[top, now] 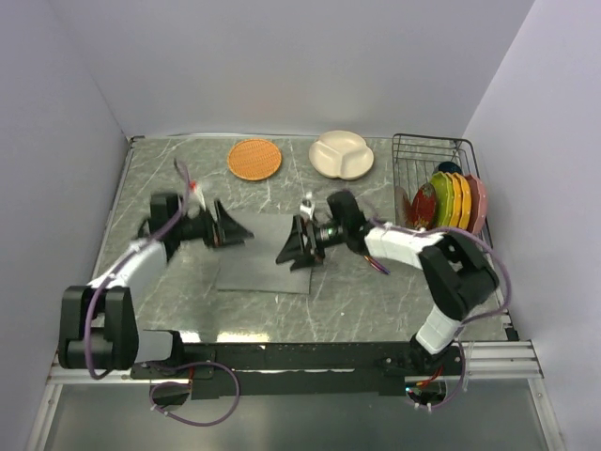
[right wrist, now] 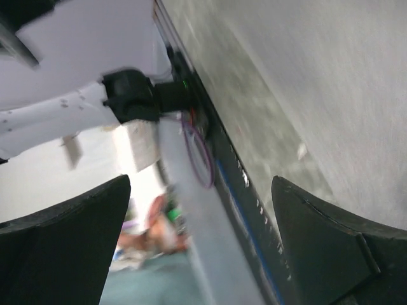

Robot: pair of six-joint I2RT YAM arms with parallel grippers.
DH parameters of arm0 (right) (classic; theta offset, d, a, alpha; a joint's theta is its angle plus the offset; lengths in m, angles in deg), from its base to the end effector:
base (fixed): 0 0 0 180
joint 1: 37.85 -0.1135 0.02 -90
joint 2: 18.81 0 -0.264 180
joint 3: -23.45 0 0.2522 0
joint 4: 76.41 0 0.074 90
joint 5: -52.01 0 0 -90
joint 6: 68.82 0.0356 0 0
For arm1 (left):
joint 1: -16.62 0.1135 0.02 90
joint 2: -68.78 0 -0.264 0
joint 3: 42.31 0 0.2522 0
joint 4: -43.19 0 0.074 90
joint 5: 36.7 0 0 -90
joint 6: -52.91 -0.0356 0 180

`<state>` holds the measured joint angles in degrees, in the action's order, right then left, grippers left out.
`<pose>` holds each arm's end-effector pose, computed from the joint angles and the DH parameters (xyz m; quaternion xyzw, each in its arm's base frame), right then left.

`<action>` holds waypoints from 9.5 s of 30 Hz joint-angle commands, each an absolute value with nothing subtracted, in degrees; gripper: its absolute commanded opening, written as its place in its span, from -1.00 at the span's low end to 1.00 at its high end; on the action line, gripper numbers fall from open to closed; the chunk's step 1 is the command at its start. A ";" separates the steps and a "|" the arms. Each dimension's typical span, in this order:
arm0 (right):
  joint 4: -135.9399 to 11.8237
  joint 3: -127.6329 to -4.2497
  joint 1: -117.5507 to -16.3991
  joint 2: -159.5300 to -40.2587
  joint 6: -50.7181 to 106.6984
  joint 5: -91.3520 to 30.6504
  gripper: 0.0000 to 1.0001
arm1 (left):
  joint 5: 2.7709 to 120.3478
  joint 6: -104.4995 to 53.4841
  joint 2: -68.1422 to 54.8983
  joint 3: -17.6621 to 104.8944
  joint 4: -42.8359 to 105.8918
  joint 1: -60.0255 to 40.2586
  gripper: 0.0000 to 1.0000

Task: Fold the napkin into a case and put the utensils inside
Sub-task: Smooth out the lower triangle-folded napkin at the center of the board, then pick up the lower triangle-folded napkin from the center of the board, then fold the lower triangle-folded napkin at the center of the board.

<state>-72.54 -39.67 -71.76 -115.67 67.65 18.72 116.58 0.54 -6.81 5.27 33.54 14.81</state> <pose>0.2617 0.2118 0.1784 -0.1220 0.8078 0.5762 0.0217 0.2471 -0.0396 0.1958 -0.0148 0.7982 -0.5699 0.1946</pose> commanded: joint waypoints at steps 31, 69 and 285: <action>-25.13 -61.76 -73.18 -132.63 24.00 -3.89 -0.06 | 79.85 -66.26 -21.13 26.12 -19.44 -7.72 -0.78; -26.44 -93.49 -53.84 -147.30 29.26 3.05 0.39 | 98.39 -57.13 -31.94 55.38 -16.89 10.55 0.06; -35.06 -53.77 -74.50 -115.67 -56.70 -15.05 -1.00 | 92.85 -110.56 -16.20 21.81 -3.71 2.47 -0.99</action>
